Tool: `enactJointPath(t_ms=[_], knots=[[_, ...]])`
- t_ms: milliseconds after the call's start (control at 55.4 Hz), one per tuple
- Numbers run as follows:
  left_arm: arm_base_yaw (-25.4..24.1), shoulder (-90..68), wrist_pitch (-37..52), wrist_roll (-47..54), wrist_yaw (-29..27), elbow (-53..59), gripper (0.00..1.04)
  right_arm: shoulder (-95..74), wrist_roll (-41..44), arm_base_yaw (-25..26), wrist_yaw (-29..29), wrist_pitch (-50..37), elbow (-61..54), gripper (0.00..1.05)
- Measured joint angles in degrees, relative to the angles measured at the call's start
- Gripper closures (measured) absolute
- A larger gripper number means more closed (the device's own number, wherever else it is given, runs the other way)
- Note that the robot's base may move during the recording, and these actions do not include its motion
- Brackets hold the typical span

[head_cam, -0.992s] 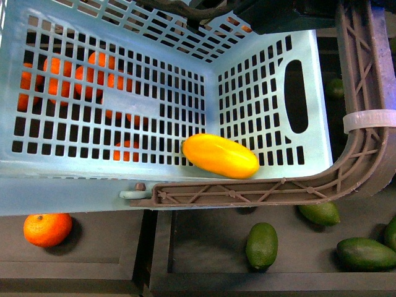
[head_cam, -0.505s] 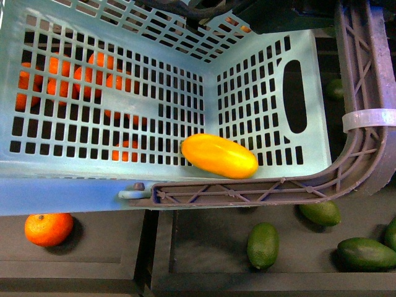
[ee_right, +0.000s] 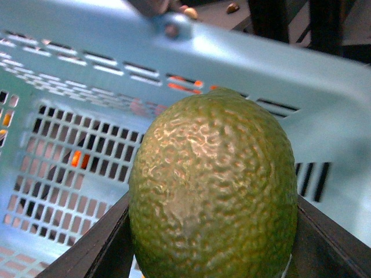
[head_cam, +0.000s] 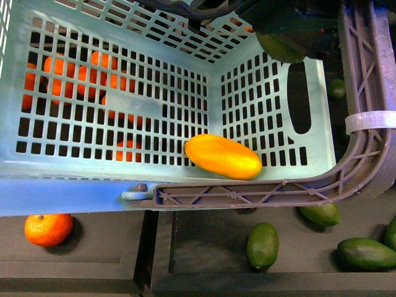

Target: Pick mango and avocado into basket

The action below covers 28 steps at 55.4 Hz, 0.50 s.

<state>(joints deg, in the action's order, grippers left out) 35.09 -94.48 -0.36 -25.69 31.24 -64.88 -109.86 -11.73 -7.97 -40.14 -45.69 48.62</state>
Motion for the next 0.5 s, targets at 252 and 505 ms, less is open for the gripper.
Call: enactJointPath(t_ms=[252, 505], knots=[[-0.02, 0.0, 0.0, -0.02, -0.04, 0.0, 0.95, -1.73, -1.22, -0.5, 2.95, -2.91, 0.0, 0.17], [0.02, -0.02, -0.02, -0.48, 0.04, 0.02, 0.95, 2.54, -3.58, 2.47, 7.39, -7.96, -2.56, 0.08]])
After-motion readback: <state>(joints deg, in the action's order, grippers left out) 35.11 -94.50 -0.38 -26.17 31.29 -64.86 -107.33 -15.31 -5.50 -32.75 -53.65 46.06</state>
